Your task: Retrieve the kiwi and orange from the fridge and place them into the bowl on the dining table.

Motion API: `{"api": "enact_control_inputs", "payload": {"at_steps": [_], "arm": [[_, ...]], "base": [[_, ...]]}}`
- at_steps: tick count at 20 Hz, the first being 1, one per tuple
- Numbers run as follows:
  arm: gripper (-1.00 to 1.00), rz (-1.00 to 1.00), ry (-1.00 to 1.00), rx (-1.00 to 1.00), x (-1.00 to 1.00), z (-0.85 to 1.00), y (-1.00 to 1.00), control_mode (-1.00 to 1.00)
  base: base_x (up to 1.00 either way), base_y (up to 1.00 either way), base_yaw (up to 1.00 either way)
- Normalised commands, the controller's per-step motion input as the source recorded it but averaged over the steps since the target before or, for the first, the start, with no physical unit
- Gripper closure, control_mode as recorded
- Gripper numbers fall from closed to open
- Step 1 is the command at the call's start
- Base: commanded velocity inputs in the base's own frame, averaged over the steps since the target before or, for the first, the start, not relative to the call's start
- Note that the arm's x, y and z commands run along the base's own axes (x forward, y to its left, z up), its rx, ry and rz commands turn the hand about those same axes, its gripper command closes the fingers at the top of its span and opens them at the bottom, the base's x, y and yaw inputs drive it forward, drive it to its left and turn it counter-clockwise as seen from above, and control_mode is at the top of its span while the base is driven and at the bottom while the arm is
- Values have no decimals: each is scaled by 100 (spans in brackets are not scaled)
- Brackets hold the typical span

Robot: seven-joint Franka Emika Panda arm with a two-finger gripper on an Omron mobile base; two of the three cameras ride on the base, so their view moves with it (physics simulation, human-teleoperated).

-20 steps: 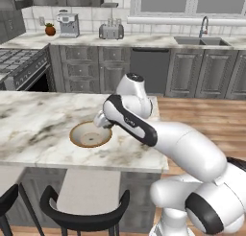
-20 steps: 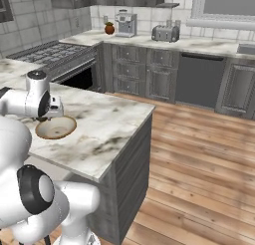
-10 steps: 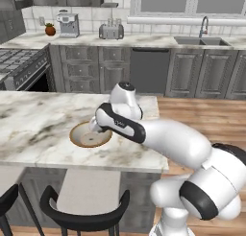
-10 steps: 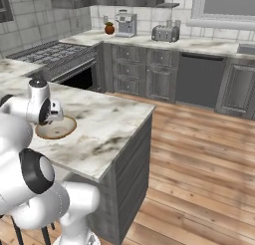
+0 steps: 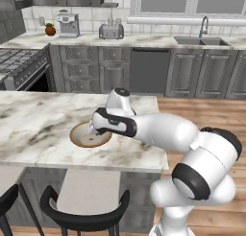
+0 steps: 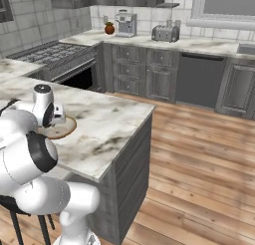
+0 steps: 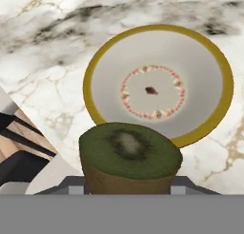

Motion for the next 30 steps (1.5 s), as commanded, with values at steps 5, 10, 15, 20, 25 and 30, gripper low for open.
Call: {"api": "enact_control_inputs", "payload": {"at_steps": [5,10,15,20,25,30], "arm": [[100,0,0,0,28,-29,2,-100],[100,0,0,0,27,-22,9,-100],[100,0,0,0,32,-22,16,-100],[100,0,0,0,30,-19,17,-100],[100,0,0,0,28,-21,15,-100],[100,0,0,0,30,-24,14,-100]], "base": [[0,0,0],[0,0,0],[0,0,0],[0,0,0],[0,0,0],[0,0,0]]}}
